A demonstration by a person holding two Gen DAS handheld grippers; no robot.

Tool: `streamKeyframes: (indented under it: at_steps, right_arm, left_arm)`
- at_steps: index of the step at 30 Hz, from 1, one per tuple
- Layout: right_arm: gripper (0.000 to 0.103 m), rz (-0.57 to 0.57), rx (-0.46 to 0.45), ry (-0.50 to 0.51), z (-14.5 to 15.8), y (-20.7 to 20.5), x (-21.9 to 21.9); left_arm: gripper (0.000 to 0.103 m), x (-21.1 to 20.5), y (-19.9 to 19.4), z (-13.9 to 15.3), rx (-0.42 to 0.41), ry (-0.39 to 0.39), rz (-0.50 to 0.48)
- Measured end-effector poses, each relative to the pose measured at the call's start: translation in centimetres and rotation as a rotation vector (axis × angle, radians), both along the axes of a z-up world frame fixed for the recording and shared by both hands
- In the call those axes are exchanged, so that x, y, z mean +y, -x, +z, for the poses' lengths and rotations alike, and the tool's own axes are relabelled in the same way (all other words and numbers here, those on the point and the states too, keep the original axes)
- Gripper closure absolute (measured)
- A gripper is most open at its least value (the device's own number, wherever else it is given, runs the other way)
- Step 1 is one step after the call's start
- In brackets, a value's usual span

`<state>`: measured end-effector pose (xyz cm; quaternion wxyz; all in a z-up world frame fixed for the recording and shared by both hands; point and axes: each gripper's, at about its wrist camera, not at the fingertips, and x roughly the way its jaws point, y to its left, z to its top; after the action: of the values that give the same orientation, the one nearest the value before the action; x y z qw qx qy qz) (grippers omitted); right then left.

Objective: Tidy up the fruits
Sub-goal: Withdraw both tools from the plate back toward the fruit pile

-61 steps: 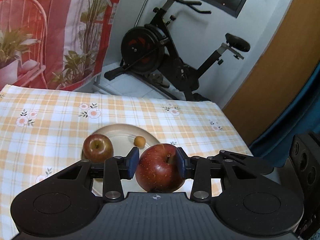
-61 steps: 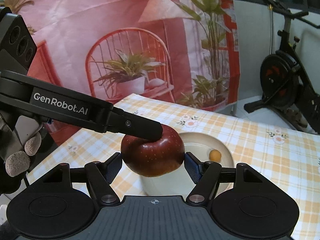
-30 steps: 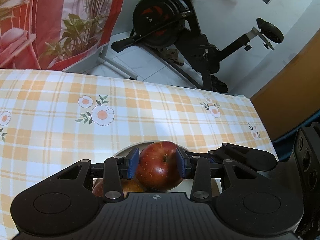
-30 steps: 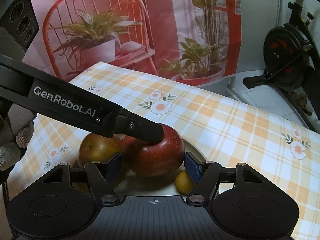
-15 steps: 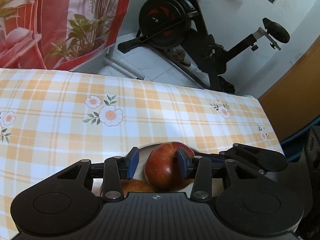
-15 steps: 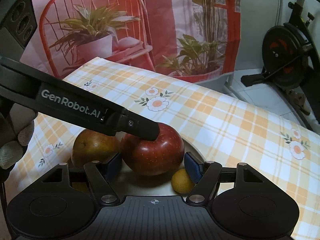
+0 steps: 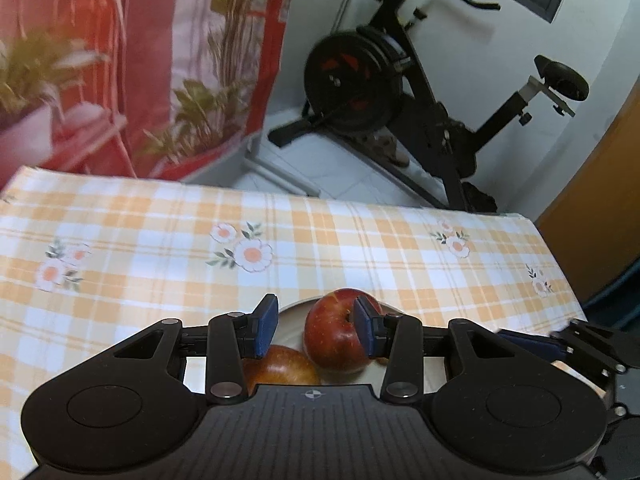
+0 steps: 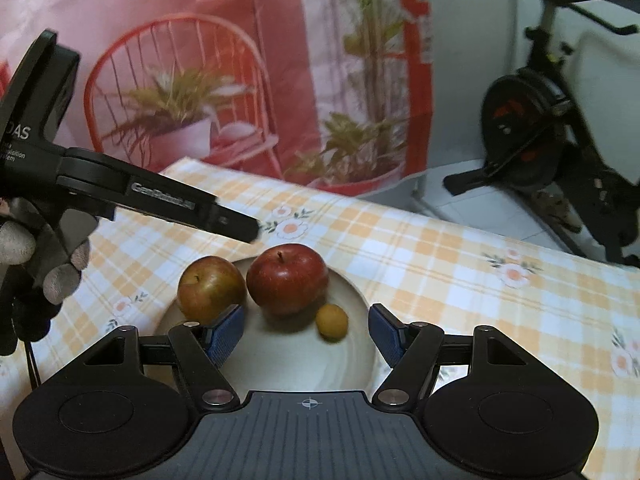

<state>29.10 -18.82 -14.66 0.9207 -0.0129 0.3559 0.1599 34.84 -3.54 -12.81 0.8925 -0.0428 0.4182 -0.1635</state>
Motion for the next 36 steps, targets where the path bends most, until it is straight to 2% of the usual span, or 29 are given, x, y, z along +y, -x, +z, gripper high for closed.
streamKeyframes:
  at_steps: [7, 21, 29, 36]
  right_arm:
    - [0.038, -0.067, -0.069, -0.032, 0.3, 5.9, -1.3]
    - [0.038, -0.159, -0.075, -0.057, -2.2, 13.3, -2.8]
    - [0.038, -0.194, -0.08, -0.083, -2.9, 15.3, -3.7]
    - [0.039, -0.209, -0.071, -0.081, -3.7, 16.5, -4.0]
  left_arm:
    - [0.059, 0.8, 5.3, 2.6, -0.103, -0.043, 0.044]
    - [0.059, 1.3, 13.7, 3.3, -0.172, -0.055, 0.076]
    - [0.059, 1.8, 16.8, 2.3, -0.159, -0.043, 0.095]
    - [0.059, 2.5, 18.4, 0.6, -0.106, -0.027, 0.109]
